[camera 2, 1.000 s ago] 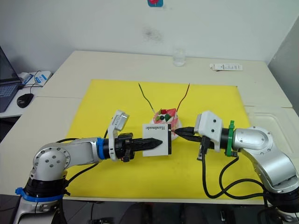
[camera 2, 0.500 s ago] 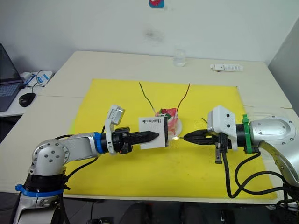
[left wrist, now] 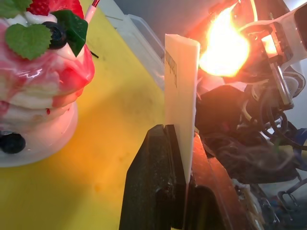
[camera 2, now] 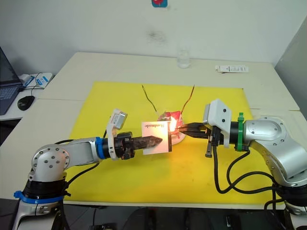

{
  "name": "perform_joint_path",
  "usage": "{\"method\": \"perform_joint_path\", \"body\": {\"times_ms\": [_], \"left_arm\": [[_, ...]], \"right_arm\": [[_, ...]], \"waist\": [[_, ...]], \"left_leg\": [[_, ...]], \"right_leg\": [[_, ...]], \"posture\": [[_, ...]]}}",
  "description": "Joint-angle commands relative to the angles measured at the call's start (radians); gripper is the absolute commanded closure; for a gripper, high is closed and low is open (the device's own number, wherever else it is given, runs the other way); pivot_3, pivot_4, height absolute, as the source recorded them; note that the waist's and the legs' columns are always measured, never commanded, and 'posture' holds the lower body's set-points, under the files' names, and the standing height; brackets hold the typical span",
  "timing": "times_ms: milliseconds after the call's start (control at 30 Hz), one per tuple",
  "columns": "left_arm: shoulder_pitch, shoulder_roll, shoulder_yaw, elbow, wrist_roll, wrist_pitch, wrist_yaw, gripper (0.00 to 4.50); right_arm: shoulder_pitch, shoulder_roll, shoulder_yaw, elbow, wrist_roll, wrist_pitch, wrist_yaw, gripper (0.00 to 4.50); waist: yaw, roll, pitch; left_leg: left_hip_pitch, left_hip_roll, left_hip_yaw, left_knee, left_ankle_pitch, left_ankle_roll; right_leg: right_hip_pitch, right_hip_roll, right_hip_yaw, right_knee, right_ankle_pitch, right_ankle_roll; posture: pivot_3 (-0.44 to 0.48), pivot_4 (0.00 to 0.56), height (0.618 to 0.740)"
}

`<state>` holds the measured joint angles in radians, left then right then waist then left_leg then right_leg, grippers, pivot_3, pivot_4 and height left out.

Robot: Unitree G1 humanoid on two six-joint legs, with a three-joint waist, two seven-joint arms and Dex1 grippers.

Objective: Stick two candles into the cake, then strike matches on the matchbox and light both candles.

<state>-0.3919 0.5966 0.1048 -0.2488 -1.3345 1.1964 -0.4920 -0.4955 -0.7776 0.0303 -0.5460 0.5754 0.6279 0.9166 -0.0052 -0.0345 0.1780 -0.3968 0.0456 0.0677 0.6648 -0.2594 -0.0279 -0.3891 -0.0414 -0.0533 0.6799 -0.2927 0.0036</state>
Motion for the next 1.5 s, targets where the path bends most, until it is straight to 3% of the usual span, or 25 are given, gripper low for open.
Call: {"method": "perform_joint_path", "body": {"times_ms": [33, 467, 667, 1500], "left_arm": [[0.040, 0.029, 0.043, -0.047, -0.014, -0.001, -0.013, 4.50], [0.236, 0.098, 0.218, -0.160, -0.185, -0.046, 0.140, 4.50], [0.288, 0.070, 0.216, -0.197, -0.205, -0.114, 0.222, 4.50], [0.294, 0.103, 0.180, -0.207, -0.251, -0.157, 0.235, 4.50]], "right_arm": [[-0.066, 0.028, -0.024, -0.008, 0.039, 0.027, -0.035, 4.48], [-0.229, 0.279, 0.121, 0.187, -0.141, -0.025, -0.212, 4.48], [-0.273, 0.356, 0.135, 0.246, -0.189, -0.060, -0.240, 4.48], [-0.308, 0.454, 0.138, 0.331, -0.273, -0.093, -0.254, 4.48]], "waist": [[-0.001, 0.000, 0.000], [0.000, 0.000, 0.000], [0.004, 0.000, 0.000], [0.002, 0.000, 0.000]], "left_leg": [[0.000, 0.000, 0.000, 0.000, 0.000, 0.000], [-0.001, 0.000, -0.001, 0.000, 0.000, 0.000], [-0.001, 0.000, -0.002, 0.000, -0.001, 0.002], [-0.002, 0.000, -0.003, -0.001, -0.002, 0.003]], "right_leg": [[0.000, 0.000, 0.000, 0.000, 0.000, 0.000], [0.000, -0.001, -0.002, 0.000, 0.000, -0.001], [0.000, -0.002, -0.003, 0.000, 0.000, -0.001], [0.000, -0.003, -0.006, 0.000, 0.001, -0.002]], "posture": [[0.000, 0.150, 0.740], [0.000, 0.150, 0.740], [0.000, 0.150, 0.740], [0.000, 0.150, 0.740]]}}
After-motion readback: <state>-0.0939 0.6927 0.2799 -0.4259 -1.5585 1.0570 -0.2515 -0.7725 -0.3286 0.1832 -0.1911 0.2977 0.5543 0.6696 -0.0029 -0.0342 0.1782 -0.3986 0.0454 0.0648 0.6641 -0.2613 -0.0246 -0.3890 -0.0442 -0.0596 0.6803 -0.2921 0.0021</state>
